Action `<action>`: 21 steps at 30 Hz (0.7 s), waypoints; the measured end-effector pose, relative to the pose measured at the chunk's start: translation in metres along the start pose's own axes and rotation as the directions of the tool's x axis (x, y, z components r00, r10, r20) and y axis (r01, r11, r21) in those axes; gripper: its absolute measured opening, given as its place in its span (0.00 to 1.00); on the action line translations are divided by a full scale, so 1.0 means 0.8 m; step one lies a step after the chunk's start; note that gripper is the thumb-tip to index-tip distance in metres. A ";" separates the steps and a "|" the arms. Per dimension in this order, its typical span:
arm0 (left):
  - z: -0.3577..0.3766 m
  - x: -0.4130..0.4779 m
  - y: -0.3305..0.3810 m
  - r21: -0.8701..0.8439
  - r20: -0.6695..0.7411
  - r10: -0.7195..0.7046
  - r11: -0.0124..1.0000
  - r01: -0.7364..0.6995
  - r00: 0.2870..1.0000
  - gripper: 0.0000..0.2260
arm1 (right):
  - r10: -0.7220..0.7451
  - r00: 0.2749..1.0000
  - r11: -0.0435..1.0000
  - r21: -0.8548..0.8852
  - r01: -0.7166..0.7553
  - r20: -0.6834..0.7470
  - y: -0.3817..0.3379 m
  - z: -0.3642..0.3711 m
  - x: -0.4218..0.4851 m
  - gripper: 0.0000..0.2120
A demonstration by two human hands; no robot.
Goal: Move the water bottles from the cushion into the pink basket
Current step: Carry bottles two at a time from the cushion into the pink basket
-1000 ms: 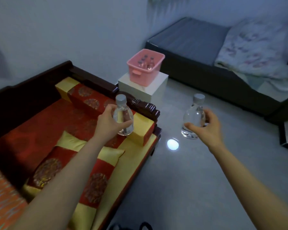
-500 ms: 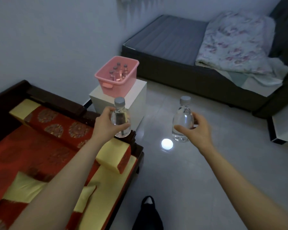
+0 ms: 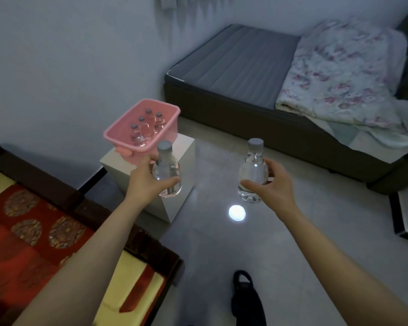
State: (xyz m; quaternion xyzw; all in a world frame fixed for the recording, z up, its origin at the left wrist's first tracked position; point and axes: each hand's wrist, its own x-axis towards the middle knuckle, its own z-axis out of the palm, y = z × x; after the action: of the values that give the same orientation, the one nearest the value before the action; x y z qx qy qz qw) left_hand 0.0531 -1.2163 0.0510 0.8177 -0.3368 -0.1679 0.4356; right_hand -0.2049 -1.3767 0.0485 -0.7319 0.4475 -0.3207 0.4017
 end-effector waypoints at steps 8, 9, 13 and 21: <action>0.086 0.117 0.047 -0.124 -0.182 -0.144 0.985 0.122 0.973 0.28 | -0.078 0.984 0.993 0.102 0.062 0.159 0.019 -0.014 0.198 0.30; 0.092 0.128 0.053 -0.137 -0.203 -0.162 0.981 0.135 0.966 0.28 | -0.093 0.979 0.992 0.105 0.074 0.184 0.018 -0.014 0.219 0.30; 0.106 0.173 0.058 -0.156 -0.281 -0.205 0.974 0.166 0.937 0.28 | -0.136 0.953 0.989 0.090 0.115 0.269 0.010 0.003 0.300 0.32; 0.085 0.256 0.023 -0.132 -0.352 -0.276 0.961 0.245 0.894 0.29 | -0.202 0.903 0.978 0.128 0.165 0.378 -0.014 0.089 0.410 0.33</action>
State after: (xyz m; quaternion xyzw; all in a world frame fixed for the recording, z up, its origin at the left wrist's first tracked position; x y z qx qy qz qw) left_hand 0.1535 -1.4069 0.0318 0.8533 -0.1294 -0.0829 0.4983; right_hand -0.0124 -1.6517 0.0606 -0.8004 0.2723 -0.2257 0.4840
